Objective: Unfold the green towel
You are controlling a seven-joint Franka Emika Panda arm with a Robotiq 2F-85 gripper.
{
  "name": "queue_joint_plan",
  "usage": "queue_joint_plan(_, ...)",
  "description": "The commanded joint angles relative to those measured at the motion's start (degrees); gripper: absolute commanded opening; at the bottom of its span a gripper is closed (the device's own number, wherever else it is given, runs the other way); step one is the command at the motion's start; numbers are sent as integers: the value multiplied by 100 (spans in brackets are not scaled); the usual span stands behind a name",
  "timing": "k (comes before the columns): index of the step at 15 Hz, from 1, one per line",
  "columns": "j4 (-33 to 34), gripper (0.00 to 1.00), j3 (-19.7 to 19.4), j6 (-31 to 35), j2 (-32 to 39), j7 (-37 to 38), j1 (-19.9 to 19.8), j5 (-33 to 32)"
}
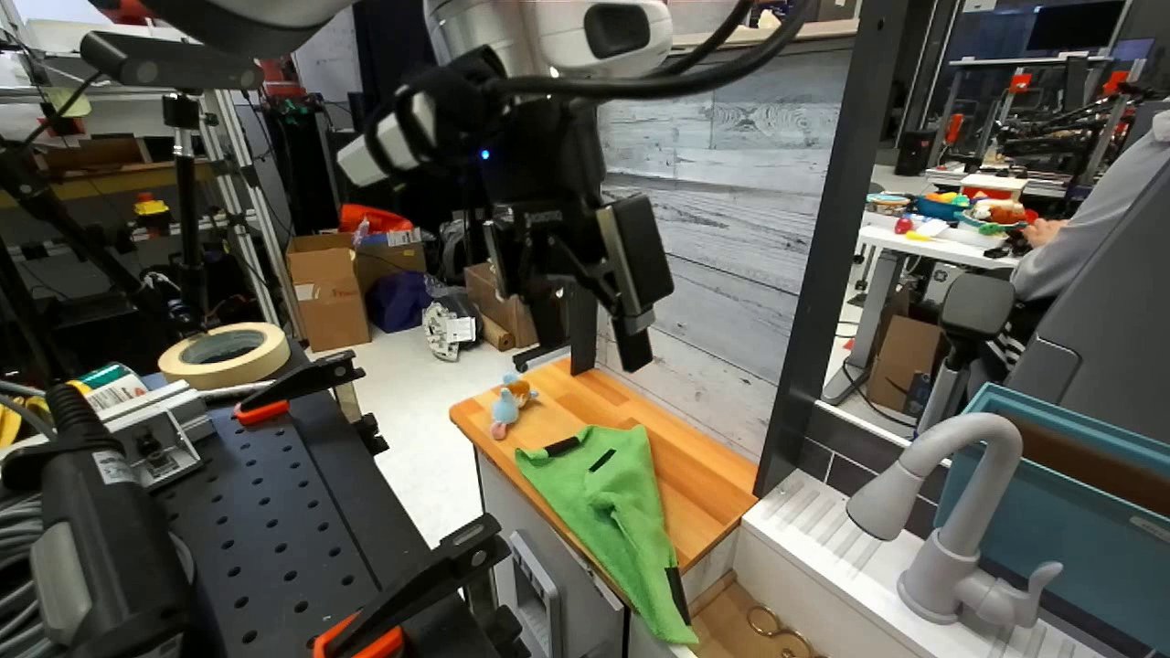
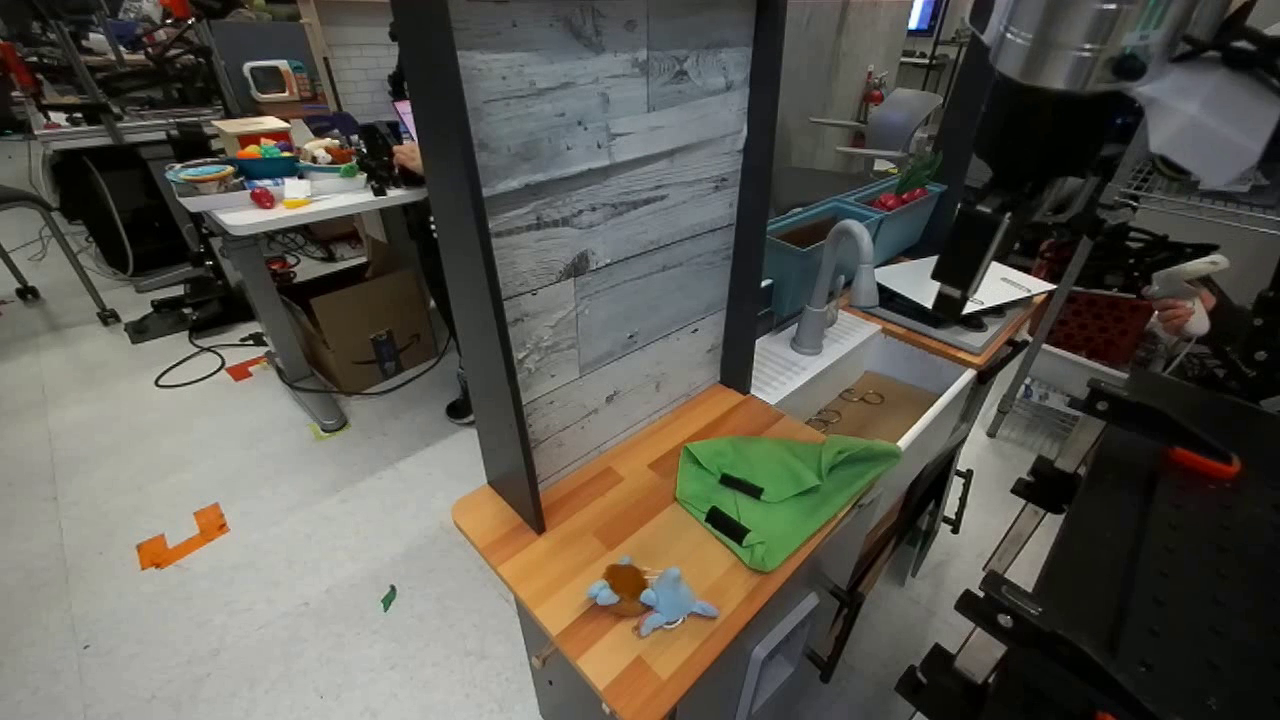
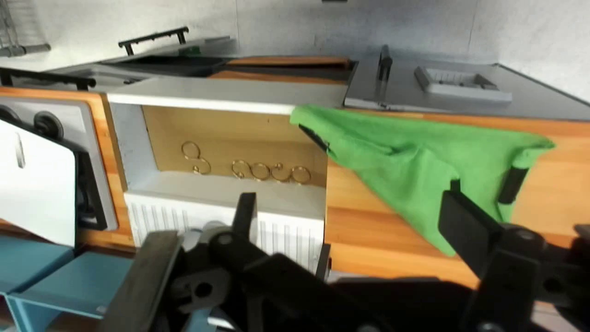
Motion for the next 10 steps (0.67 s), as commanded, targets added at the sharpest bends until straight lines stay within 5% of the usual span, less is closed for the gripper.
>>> queue_joint_plan(1,548,100,-24,497,461,89,-12,-53)
queue_joint_plan(5,905,100,172,964,1061,-100,-100,269)
queue_joint_plan(10,1368,100,980,1167,2112,-659,-626,1111)
